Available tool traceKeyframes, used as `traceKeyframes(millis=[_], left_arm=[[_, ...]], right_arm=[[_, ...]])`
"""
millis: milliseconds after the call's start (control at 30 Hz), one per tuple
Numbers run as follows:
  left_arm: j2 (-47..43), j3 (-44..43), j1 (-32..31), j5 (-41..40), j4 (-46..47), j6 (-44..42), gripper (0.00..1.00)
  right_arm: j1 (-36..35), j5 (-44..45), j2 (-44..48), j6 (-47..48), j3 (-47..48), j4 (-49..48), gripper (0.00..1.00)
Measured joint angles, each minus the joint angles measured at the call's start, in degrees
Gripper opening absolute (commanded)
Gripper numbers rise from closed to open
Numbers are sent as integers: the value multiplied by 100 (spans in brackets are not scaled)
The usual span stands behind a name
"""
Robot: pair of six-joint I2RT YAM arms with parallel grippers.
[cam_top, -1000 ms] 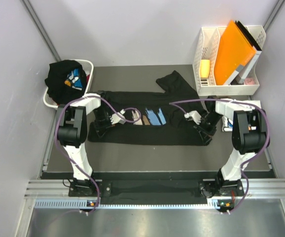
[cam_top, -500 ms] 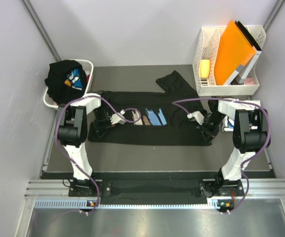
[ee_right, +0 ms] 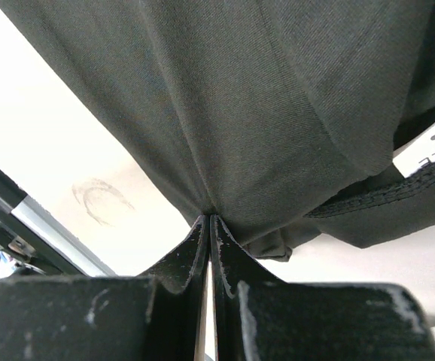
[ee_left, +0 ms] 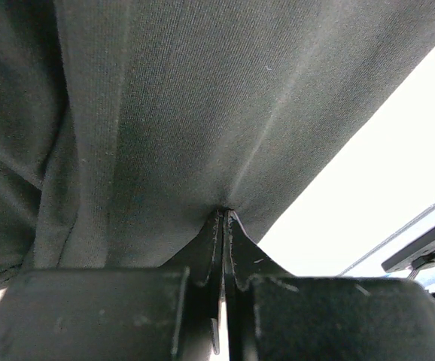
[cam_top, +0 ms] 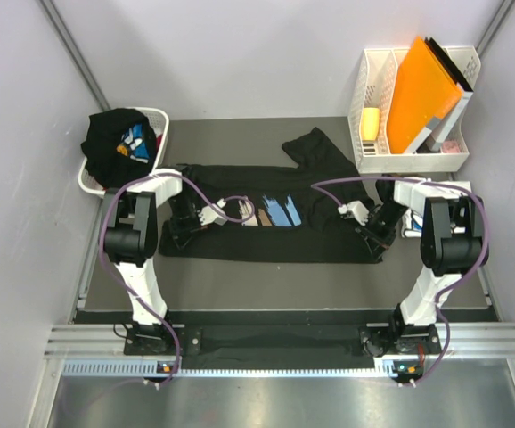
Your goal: Fold and stack the t-shirts
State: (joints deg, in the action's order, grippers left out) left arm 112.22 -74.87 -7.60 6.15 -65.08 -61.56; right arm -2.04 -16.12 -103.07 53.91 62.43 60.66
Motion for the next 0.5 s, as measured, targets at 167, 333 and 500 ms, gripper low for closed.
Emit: traceKeyframes(millis=[167, 333, 500], left_arm=[[-61, 44, 2, 42, 2, -70, 0], [-160, 175, 0, 116, -44, -168, 0], [-188, 214, 0, 282, -223, -225, 0]], right_arm=[[0, -7, -33, 44, 39, 52, 0], [-2, -11, -33, 168, 57, 107, 0], [0, 4, -35, 393, 157, 275, 0]])
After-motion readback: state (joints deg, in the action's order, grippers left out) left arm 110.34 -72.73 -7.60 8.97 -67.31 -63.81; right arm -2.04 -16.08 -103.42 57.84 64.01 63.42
